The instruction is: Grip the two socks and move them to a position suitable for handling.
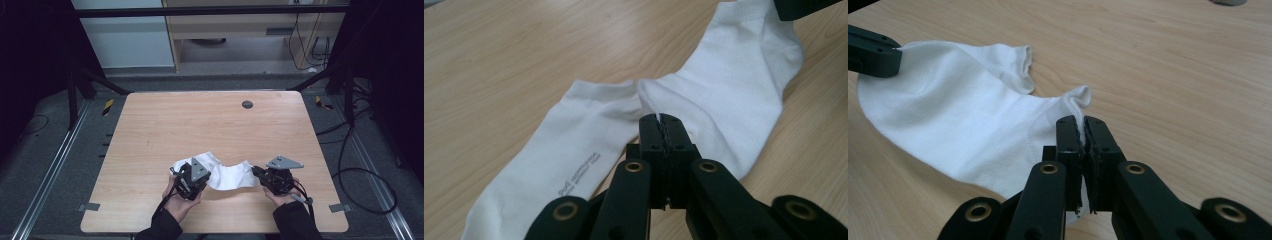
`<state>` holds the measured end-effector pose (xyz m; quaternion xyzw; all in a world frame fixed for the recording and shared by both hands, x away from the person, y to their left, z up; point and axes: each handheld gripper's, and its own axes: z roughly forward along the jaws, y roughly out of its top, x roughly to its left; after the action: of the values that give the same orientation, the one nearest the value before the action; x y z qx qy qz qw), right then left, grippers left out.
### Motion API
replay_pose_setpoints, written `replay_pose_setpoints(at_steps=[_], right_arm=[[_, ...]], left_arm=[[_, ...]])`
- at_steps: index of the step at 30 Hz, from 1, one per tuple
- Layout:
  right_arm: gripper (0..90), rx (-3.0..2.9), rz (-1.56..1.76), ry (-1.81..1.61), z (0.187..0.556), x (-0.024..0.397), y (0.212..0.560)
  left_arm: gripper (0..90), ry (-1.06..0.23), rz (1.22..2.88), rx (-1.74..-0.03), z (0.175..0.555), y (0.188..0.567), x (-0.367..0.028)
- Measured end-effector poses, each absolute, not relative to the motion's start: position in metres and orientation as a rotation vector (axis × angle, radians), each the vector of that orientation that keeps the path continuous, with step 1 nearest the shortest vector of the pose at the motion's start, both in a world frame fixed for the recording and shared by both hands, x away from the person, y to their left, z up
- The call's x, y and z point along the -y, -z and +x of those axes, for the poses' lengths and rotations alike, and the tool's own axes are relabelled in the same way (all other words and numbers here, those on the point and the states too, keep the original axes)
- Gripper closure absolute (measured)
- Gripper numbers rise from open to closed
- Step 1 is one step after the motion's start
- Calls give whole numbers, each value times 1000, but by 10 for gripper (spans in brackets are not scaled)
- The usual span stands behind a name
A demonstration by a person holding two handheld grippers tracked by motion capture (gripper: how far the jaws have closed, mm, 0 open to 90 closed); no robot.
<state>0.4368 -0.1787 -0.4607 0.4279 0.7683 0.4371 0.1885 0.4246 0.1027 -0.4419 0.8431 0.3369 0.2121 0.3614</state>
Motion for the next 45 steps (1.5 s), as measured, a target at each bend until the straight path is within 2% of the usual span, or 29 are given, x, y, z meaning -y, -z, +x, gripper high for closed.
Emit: replay_pose_setpoints(at_steps=[15, 27, 37, 45], right_arm=[[862, -2277, 1196, -1220, 430, 144, 479], [851, -2313, 1215, -1173, 431, 135, 492], [802, -2321, 1217, -1120, 434, 137, 496], [713, -2291, 1204, -1165, 436, 143, 490]], left_arm=[[889, -527, 2222, -948, 414, 472, -140], [888, -524, 2265, -985, 419, 489, -143], [879, -505, 2259, -992, 421, 491, -145], [725, -559, 2198, -966, 417, 479, -150]])
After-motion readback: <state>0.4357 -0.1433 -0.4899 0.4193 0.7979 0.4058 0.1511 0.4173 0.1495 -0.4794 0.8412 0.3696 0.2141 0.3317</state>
